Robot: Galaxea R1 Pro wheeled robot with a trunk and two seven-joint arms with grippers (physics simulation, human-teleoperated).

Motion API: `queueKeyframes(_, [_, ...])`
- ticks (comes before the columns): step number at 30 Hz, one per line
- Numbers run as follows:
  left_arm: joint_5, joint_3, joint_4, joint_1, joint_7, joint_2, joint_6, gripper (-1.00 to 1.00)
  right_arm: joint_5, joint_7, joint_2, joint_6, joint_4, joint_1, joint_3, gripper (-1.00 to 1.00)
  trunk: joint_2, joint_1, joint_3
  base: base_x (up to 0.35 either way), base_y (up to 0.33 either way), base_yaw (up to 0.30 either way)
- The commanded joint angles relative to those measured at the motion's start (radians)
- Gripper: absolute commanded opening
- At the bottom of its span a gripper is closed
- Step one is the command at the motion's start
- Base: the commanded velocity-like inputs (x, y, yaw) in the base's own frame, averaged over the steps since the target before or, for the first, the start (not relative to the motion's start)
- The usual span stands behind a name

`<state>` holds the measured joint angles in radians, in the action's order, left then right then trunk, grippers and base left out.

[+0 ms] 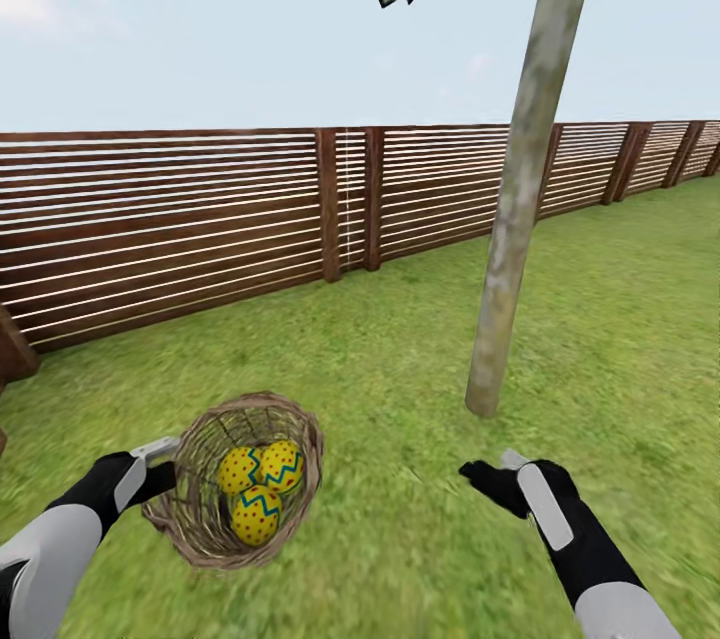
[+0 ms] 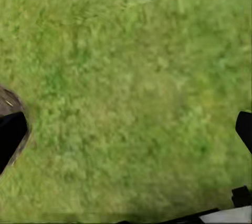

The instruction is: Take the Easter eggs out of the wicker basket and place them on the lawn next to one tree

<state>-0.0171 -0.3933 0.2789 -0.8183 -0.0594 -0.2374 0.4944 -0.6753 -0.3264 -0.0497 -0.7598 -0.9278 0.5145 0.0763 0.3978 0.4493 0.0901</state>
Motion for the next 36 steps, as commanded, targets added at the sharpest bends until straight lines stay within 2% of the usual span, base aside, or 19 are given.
queueKeyframes(1, [0.003, -0.004, 0.002, -0.001, 0.012, -0.001, 0.016, -1.0, -0.017, 0.01, 0.0, -0.024, -0.007, 0.001, 0.015, 1.0, 0.002, 0.001, 0.002, 0.0, 0.0, 0.0])
queueKeyframes(3, [0.002, -0.004, 0.02, -0.001, 0.095, -0.001, 0.06, -1.0, -0.021, 0.09, -0.001, -0.049, -0.03, 0.001, 0.036, 1.0, 0.002, 0.001, 0.002, 0.0, 0.0, 0.0])
queueKeyframes(4, [0.001, -0.004, 0.025, -0.002, 0.116, -0.003, 0.086, -1.0, -0.021, 0.104, -0.001, -0.067, -0.032, 0.003, 0.042, 1.0, 0.002, 0.001, 0.002, 0.0, 0.0, 0.0])
queueKeyframes(7, [0.0, -0.005, 0.028, -0.002, 0.124, -0.002, 0.119, -1.0, -0.03, 0.127, -0.012, -0.174, -0.031, 0.03, 0.065, 1.0, 0.002, 0.001, 0.002, 0.0, 0.0, 0.0])
queueKeyframes(8, [0.0, -0.005, 0.028, -0.002, 0.124, -0.003, 0.123, -1.0, -0.035, 0.143, -0.014, -0.196, -0.028, 0.034, 0.088, 1.0, 0.002, 0.001, 0.002, 0.0, 0.0, 0.0])
queueKeyframes(12, [0.001, -0.005, 0.028, -0.002, 0.129, -0.003, 0.133, -1.0, -0.039, 0.235, -0.015, -0.285, -0.026, 0.032, 0.219, 1.0, 0.002, 0.001, 0.002, 0.0, 0.0, 0.0])
queueKeyframes(14, [0.002, -0.004, 0.028, -0.002, 0.131, -0.004, 0.132, -1.0, -0.043, 0.246, -0.015, -0.287, -0.028, 0.027, 0.242, 1.0, 0.002, 0.001, 0.002, 0.0, 0.0, 0.0])
queueKeyframes(19, [0.003, -0.006, 0.029, -0.002, 0.132, -0.002, 0.131, -1.0, -0.072, 0.249, -0.015, -0.287, -0.027, 0.022, 0.246, 1.0, 0.002, 0.001, 0.002, 0.039, 0.0, 0.0])
queueKeyframes(25, [0.002, -0.003, 0.029, -0.002, 0.13, 0.002, 0.131, -1.0, -0.073, 0.249, -0.015, -0.284, -0.026, 0.022, 0.244, 1.0, 0.002, 0.001, 0.002, 0.286, -0.048, 0.0])
queueKeyframes(36, [0.002, -0.002, 0.029, -0.002, 0.13, 0.006, 0.131, -1.0, -0.071, 0.248, -0.015, -0.28, -0.028, 0.02, 0.246, 1.0, 0.002, 0.001, 0.002, 0.216, -0.221, 0.0])
